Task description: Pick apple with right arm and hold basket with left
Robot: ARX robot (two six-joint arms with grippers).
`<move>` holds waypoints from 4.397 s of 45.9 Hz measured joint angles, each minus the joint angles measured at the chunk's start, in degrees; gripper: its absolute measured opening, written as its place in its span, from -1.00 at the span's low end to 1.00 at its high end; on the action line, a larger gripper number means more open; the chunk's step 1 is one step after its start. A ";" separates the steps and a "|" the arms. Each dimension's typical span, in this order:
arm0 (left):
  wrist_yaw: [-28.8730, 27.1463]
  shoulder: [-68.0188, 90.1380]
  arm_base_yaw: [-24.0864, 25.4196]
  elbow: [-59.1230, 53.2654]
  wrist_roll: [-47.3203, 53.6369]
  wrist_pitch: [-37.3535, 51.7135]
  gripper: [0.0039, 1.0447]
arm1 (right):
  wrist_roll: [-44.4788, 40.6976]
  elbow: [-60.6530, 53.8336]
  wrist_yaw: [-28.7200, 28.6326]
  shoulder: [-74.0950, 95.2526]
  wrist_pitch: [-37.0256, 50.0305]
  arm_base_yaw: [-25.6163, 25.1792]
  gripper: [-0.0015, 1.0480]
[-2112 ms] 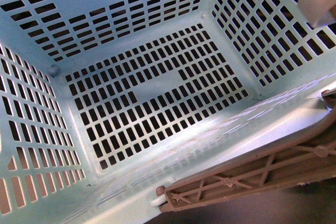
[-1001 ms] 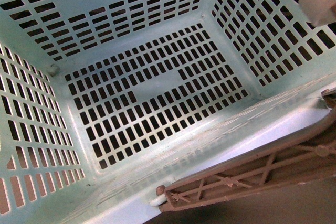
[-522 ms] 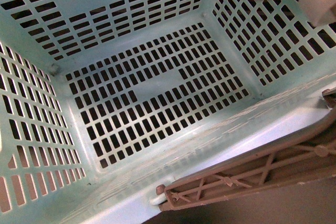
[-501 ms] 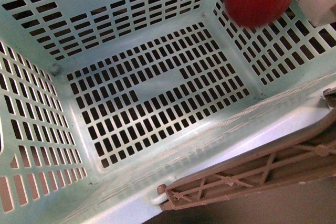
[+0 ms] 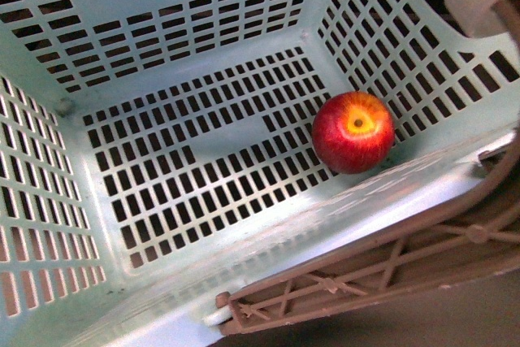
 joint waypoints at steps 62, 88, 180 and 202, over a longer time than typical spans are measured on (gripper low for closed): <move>-0.37 -0.02 0.02 0.07 0.00 0.00 -0.84 | -0.20 -30.21 -6.62 -44.61 -10.08 -7.50 -0.96; -0.35 -0.02 0.02 0.07 0.00 0.00 -0.84 | -0.17 -30.23 -6.62 -58.77 -23.85 -7.50 -0.96; -12.13 8.09 27.96 1.33 -25.73 5.18 -0.84 | -0.17 -30.21 -6.56 -72.17 -37.57 -7.50 0.83; -11.45 14.23 32.26 -7.13 -26.80 12.28 -0.84 | -0.17 -30.21 -6.56 -72.17 -37.57 -7.50 0.83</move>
